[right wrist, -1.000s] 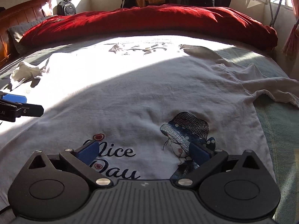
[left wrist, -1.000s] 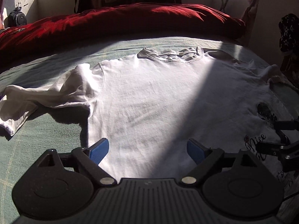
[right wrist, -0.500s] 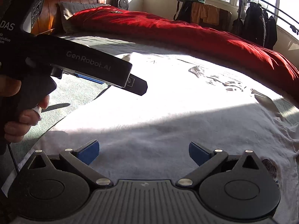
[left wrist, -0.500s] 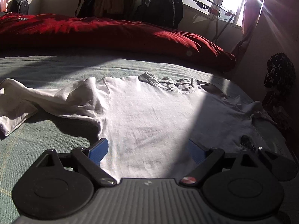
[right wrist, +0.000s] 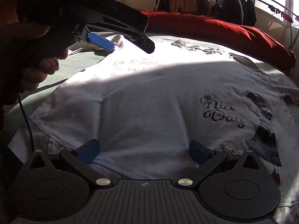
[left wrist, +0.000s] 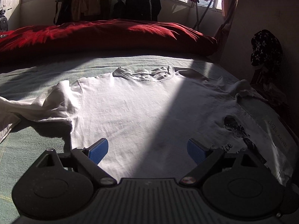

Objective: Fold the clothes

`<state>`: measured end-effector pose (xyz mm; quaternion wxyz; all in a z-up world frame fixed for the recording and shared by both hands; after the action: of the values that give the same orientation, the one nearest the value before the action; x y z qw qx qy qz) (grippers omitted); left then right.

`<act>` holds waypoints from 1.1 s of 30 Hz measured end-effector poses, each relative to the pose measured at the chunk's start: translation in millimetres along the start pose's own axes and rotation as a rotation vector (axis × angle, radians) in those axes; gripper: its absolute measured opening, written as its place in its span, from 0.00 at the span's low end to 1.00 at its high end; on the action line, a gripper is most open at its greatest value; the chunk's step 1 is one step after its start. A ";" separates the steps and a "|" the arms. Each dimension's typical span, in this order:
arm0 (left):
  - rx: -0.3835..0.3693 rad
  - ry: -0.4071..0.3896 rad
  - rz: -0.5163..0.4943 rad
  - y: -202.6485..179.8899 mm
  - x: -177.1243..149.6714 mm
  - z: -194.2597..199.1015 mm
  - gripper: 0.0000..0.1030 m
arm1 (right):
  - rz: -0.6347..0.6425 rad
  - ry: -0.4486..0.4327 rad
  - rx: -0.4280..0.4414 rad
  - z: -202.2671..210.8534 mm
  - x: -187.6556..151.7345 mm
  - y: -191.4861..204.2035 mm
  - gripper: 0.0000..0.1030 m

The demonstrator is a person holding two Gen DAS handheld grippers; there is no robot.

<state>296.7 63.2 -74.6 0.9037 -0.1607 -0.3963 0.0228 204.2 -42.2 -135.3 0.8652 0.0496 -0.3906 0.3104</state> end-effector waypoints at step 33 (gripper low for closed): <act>0.011 0.109 -0.079 -25.1 -30.6 -61.2 0.96 | -0.555 0.033 -0.058 58.8 -79.9 -205.0 1.00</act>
<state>317.8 17.6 -127.4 0.9249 -0.1412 -0.3526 -0.0196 244.2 -265.8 -119.1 0.9245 0.1249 -0.3566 0.0509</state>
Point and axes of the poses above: each gripper's, at about its wrist camera, not at the fingertips, and z roughly against the way its jaws point, y to its left, x to its top, the point moved 7 cm from there along -z, roughly the way its jaws point, and after that the axes turned 13 degrees about z, right-handed, at the moved point
